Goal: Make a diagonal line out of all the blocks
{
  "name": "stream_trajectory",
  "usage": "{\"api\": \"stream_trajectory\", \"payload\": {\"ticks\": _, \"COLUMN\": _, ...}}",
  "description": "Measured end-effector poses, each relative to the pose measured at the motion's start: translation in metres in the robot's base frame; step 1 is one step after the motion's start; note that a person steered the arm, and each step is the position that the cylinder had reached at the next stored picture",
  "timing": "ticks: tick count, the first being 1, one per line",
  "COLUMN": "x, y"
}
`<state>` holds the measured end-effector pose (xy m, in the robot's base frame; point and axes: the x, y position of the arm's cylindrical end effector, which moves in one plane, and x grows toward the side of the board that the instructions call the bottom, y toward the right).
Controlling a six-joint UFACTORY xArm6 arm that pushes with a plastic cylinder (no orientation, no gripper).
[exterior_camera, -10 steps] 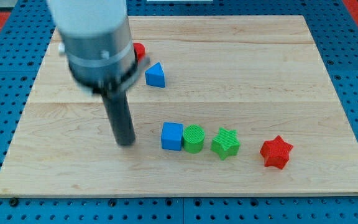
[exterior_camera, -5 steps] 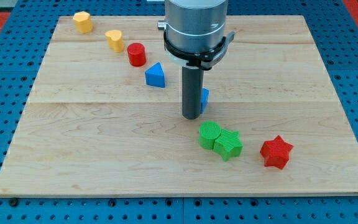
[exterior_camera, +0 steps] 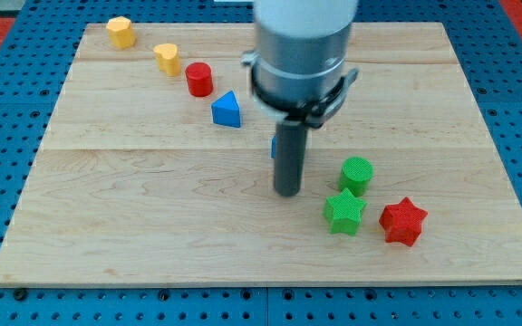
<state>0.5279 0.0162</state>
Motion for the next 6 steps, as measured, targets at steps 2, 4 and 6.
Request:
{"api": "stream_trajectory", "payload": {"ticks": 2, "x": 0.025, "y": 0.079}}
{"api": "stream_trajectory", "payload": {"ticks": 4, "x": 0.035, "y": 0.153}}
{"api": "stream_trajectory", "payload": {"ticks": 6, "x": 0.046, "y": 0.101}}
